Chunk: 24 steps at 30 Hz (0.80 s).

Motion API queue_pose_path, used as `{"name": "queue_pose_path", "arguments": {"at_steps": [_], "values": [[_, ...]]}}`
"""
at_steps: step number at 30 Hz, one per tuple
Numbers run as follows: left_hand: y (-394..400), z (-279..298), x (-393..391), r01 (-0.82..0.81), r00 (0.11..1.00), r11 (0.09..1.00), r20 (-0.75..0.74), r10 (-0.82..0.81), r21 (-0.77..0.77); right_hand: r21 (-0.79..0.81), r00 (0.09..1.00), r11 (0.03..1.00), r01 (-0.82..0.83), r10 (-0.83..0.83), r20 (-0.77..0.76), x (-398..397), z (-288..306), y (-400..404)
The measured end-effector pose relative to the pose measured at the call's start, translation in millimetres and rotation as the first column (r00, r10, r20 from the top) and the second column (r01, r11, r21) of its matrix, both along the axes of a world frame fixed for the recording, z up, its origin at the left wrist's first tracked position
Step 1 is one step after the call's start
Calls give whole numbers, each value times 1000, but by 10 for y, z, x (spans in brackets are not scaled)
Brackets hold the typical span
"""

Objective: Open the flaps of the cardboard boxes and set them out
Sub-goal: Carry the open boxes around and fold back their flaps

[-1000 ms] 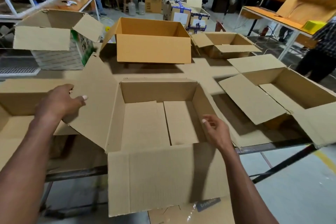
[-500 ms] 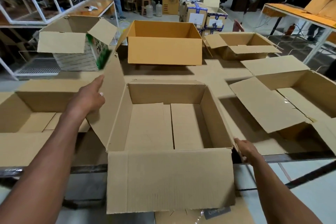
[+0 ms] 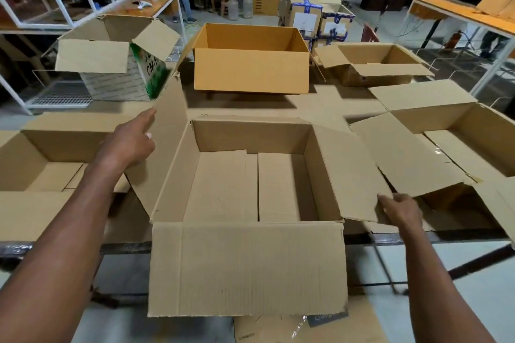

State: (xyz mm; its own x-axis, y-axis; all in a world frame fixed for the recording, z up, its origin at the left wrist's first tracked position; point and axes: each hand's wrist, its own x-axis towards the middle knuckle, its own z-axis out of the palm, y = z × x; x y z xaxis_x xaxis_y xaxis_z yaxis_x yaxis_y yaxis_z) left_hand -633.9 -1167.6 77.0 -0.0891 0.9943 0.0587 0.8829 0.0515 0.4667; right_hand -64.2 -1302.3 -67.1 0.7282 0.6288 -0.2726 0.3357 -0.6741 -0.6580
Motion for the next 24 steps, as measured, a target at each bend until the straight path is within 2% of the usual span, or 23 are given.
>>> {"name": "queue_pose_path", "arguments": {"at_steps": [3, 6, 12, 16, 19, 24], "values": [[43, 63, -5, 88, 993, 996, -75, -87, -2, 82, 982, 995, -58, 42, 185, -66, 667, -71], [90, 149, -37, 168, 977, 983, -121, -176, -73, 107, 904, 932, -347, 302, 302, -48, 1138, -17], [216, 240, -36, 237, 966, 960, -71, -250, -149, 80, 752, 752, -655, 637, 167, -269, 1644, 440], [306, 280, -61, 224, 966, 952, -85, -246, -209, 39, 683, 687, -726, 714, 154, -494, 1823, 797], [334, 327, -63, 214, 968, 955, -89, -236, -204, -20, 639, 657, -754, 740, 210, -681, 1873, 977], [353, 233, -71, 177, 974, 971, -116, -197, -158, -52, 653, 706, -707, 678, 338, -815, 1734, 1143]]}}
